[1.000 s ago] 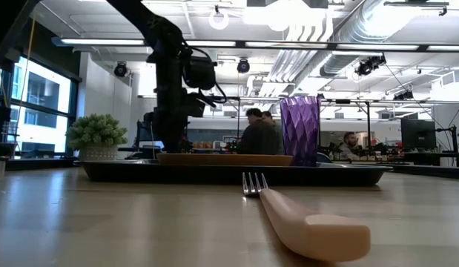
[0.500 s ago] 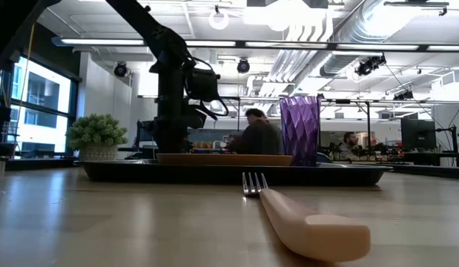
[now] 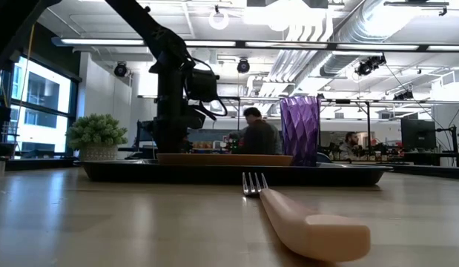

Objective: Pick and place plate/cup/fork/spoon on tray
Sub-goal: Put the yellow spoon to the left side of the orange plate on the black serving tray

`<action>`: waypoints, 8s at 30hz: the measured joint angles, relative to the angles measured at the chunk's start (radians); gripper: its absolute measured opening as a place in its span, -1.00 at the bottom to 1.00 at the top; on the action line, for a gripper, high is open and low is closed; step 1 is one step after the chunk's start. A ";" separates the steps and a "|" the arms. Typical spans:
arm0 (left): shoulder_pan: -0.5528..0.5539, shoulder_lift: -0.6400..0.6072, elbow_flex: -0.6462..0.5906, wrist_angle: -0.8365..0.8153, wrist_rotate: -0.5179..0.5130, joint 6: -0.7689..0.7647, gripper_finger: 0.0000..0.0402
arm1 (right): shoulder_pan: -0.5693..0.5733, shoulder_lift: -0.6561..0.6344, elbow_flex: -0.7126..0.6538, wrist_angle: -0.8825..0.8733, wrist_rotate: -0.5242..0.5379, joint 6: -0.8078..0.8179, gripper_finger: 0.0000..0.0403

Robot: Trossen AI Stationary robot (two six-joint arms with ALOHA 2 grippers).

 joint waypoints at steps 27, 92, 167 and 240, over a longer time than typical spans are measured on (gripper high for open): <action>0.003 0.000 0.000 -0.055 -0.016 0.006 -0.75 | 0.001 0.000 0.000 0.005 -0.006 0.000 -0.67; -0.078 0.030 0.000 -0.205 -0.094 -0.213 -0.75 | 0.001 0.000 0.000 0.011 -0.052 -0.008 -0.67; -0.567 -0.539 -0.703 0.682 -0.097 -0.288 -0.75 | 0.000 0.000 0.000 0.131 -0.058 0.130 -0.67; -0.462 -0.959 -0.659 0.354 -0.104 -0.228 -0.75 | 0.198 0.245 0.000 0.156 -0.054 0.353 -0.67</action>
